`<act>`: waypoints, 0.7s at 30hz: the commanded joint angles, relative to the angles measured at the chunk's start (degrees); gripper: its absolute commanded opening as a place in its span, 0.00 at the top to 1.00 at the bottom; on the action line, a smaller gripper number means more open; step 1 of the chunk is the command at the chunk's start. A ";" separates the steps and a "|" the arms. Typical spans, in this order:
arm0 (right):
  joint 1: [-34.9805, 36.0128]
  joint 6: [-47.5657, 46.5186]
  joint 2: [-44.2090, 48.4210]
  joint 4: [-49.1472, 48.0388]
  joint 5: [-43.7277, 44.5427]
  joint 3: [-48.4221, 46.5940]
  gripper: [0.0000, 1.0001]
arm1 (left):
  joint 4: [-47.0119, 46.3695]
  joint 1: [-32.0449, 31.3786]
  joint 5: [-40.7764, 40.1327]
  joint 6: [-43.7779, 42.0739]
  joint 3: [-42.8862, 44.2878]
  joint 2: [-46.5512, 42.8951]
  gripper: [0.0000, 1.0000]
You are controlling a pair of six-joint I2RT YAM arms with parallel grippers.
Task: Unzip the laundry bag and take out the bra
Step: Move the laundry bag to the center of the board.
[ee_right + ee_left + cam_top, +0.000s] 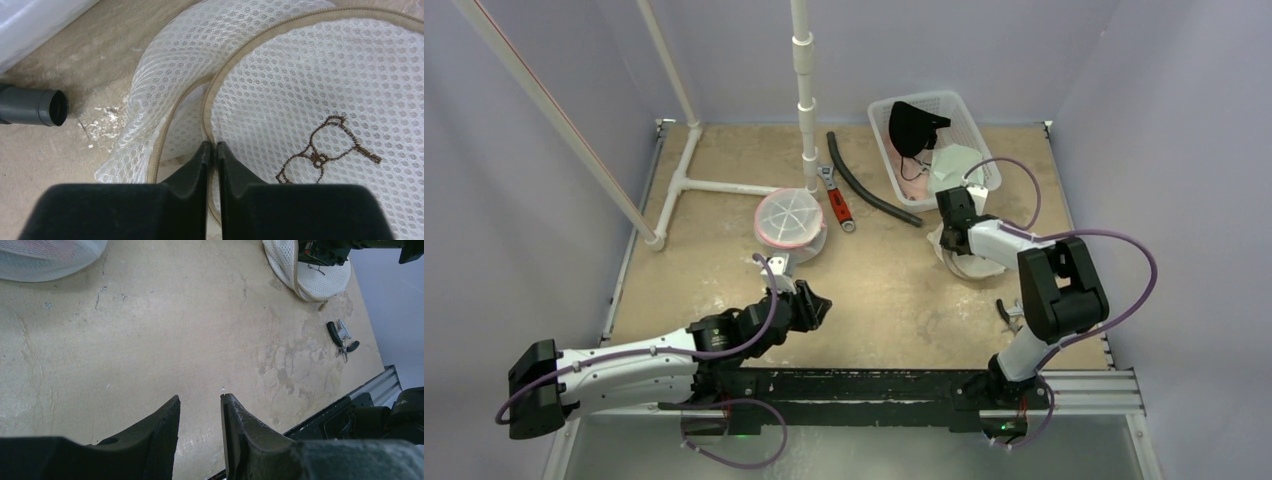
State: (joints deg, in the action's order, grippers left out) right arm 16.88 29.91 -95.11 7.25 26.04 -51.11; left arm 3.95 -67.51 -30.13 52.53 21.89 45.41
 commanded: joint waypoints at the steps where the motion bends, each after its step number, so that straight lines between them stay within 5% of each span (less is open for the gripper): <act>1: 0.25 -0.18 3.27 1.81 0.79 -0.35 0.97 | -1.42 0.31 0.42 0.26 -0.09 -1.02 0.65; 21: 0.38 1.48 14.80 2.53 -11.52 -3.88 1.00 | -2.12 0.31 0.98 0.93 0.44 0.48 0.65</act>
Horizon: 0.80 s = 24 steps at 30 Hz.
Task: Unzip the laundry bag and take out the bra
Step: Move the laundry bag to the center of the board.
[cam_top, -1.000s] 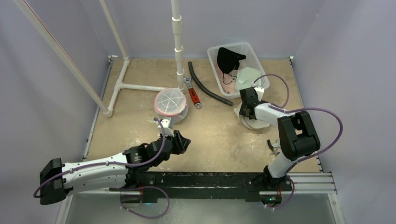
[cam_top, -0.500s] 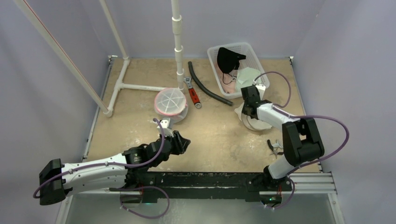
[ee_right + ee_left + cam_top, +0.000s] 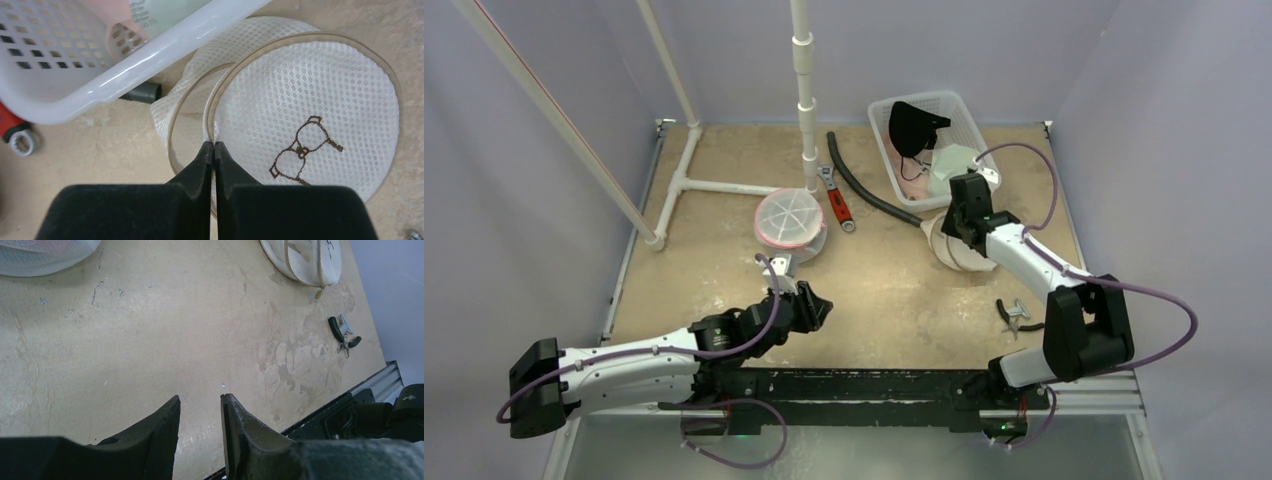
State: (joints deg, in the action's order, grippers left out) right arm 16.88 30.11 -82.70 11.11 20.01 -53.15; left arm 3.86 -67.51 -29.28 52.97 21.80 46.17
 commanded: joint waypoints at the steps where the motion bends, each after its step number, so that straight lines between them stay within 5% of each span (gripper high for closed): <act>1: 0.35 1.47 2.40 -1.84 -6.54 -1.78 1.00 | -1.97 0.35 0.02 0.43 0.52 -0.30 0.65; 17: 0.61 -0.66 -8.10 -8.15 -10.71 -1.44 1.00 | -2.57 0.35 0.34 1.15 -0.20 0.66 0.65; 22: 0.60 0.00 -7.82 -7.17 -9.25 -0.97 0.54 | -2.64 0.35 0.75 1.02 -0.10 1.47 0.65; 24: 0.60 -0.13 -5.36 -7.22 -8.57 -0.75 0.43 | -2.63 0.31 0.80 1.12 -0.25 1.47 0.65</act>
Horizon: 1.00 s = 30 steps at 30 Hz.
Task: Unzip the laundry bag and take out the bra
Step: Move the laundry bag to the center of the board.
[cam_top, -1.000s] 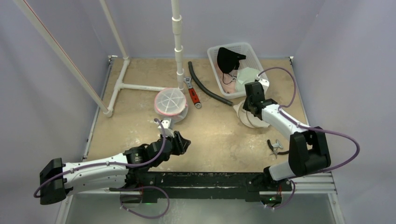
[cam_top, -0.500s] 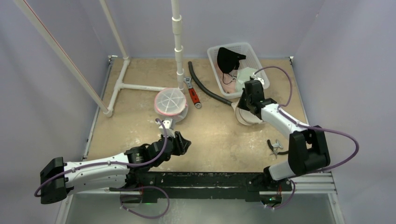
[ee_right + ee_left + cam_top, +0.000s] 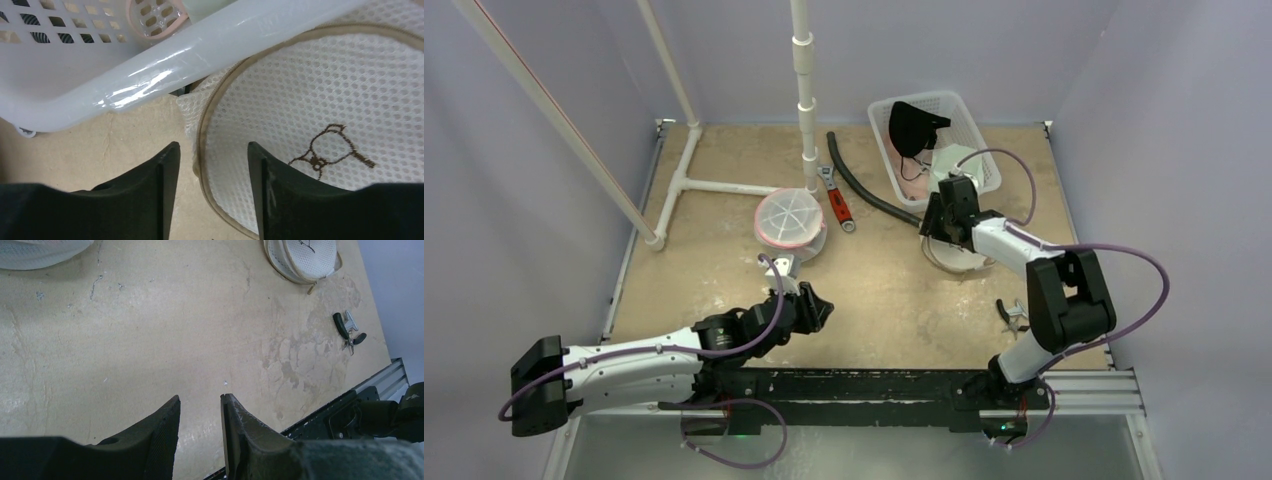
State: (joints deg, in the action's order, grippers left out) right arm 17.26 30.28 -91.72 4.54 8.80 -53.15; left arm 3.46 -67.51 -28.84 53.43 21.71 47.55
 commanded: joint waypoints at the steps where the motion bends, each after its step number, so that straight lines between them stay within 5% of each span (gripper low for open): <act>1: 0.23 -0.27 5.01 -0.24 2.55 -0.74 0.41 | -2.30 0.31 0.36 0.73 -0.29 -0.04 0.65; 8: 0.09 0.74 17.33 2.71 -1.07 2.90 0.37 | -2.20 0.35 0.54 0.57 -0.28 -0.82 0.65; 13: -5.09 5.14 23.39 -10.47 -14.38 12.95 0.79 | -2.61 0.28 0.91 0.88 -0.71 -0.61 0.65; 15: -8.59 10.03 23.59 -18.74 -21.97 17.62 0.85 | -2.60 0.35 1.16 1.08 -0.55 -0.61 0.65; 30: -13.28 16.72 6.23 -33.14 -18.12 21.87 0.90 | -0.55 0.23 -0.48 2.25 -0.80 -2.06 0.66</act>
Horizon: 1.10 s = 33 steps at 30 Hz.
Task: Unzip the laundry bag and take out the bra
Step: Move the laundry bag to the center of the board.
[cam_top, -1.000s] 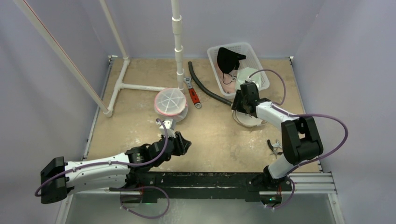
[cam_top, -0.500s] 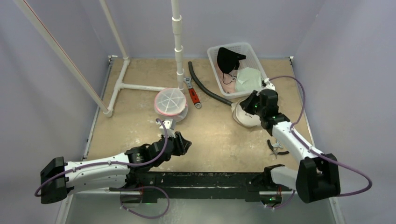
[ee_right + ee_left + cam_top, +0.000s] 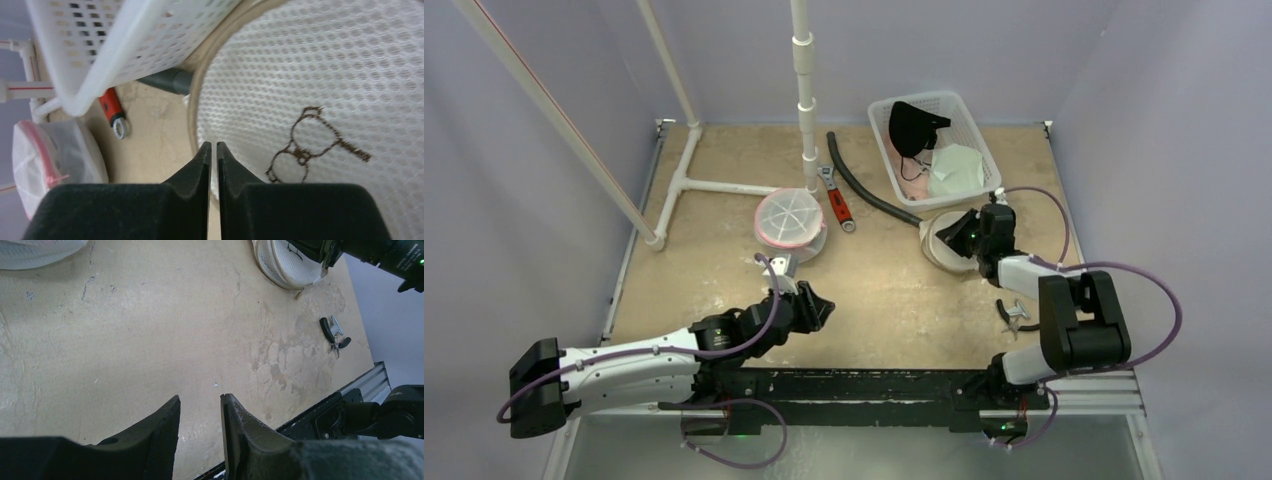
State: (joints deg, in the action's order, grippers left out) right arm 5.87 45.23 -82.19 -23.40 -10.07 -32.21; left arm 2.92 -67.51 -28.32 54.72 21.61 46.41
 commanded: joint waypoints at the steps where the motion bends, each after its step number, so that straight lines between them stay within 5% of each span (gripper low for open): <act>1: -2.42 1.74 -4.46 -5.74 0.37 1.03 0.90 | 0.24 0.24 -1.15 0.93 -0.71 -1.13 0.66; 14: -3.60 -0.15 -8.20 -4.18 0.26 -1.11 0.86 | 2.53 0.35 -2.45 0.85 -0.46 -1.75 0.66; 22: -2.17 -5.68 13.33 6.24 0.99 -5.33 0.46 | 7.83 0.34 -8.17 -1.16 1.76 -5.06 0.64; 28: 18.01 -16.37 26.11 12.81 7.04 -9.58 0.42 | 9.99 0.63 -17.44 -6.51 6.11 -2.57 0.61; 33: 29.56 -17.22 26.56 10.37 10.46 -7.51 0.42 | 10.42 6.41 -21.76 -12.26 11.86 5.79 0.52</act>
State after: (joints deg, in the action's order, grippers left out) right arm 31.14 32.01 -54.76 -14.24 -4.12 -40.45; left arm 13.04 -65.69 -44.07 48.29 27.83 47.40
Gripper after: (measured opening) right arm 0.584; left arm 0.449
